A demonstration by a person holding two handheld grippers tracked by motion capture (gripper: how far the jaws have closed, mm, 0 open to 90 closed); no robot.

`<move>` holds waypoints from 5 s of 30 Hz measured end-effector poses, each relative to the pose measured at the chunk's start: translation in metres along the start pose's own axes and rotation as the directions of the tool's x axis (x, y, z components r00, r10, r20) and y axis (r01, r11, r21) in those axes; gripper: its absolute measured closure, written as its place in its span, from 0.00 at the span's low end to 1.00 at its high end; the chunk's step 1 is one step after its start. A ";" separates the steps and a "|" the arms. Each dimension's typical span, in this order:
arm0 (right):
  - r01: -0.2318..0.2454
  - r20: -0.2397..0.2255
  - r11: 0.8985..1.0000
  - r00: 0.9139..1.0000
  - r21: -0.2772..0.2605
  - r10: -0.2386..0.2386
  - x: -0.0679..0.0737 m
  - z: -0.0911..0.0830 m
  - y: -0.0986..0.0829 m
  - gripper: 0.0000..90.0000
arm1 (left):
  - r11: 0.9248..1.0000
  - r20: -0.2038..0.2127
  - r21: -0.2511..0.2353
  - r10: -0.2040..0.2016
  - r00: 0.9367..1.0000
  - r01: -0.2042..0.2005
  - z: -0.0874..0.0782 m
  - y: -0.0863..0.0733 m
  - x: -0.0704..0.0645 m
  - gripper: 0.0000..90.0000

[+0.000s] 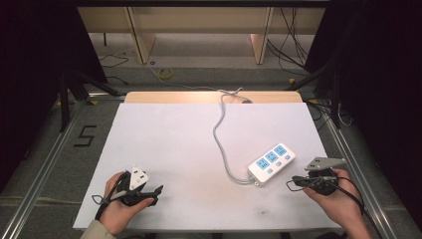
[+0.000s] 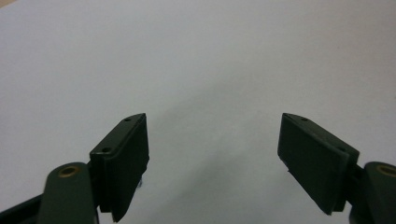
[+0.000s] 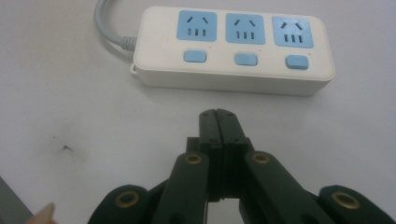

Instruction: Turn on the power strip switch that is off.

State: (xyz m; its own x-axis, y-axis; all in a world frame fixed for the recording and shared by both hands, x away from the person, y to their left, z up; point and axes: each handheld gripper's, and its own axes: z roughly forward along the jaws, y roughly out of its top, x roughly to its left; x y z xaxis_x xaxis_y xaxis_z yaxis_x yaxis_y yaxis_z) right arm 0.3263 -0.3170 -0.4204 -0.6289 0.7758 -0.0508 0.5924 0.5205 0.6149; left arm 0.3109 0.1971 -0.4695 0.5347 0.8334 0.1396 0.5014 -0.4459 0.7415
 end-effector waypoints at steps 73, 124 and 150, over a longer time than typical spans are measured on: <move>-0.076 0.011 0.987 0.997 0.144 0.075 -0.037 0.009 0.045 1.00 | 1.000 -0.010 0.005 0.003 1.000 -0.003 0.003 0.001 -0.001 0.28; -0.100 0.023 0.974 0.995 0.202 0.098 -0.056 0.022 0.063 1.00 | 1.000 -0.004 0.009 0.010 1.000 -0.010 0.004 0.001 -0.003 0.28; -0.104 0.036 0.967 0.994 0.233 0.099 -0.063 0.029 0.072 1.00 | 1.000 -0.002 0.008 0.011 1.000 -0.011 0.005 0.001 -0.004 0.28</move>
State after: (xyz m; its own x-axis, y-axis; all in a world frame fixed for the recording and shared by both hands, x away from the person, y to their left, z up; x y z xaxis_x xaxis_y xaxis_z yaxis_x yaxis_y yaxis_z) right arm 0.4227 -0.3179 -0.3960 -0.5488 0.8357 -0.0182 0.7558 0.5054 0.4165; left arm 0.3127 0.1922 -0.4722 0.5385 0.8294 0.1489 0.5014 -0.4574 0.7344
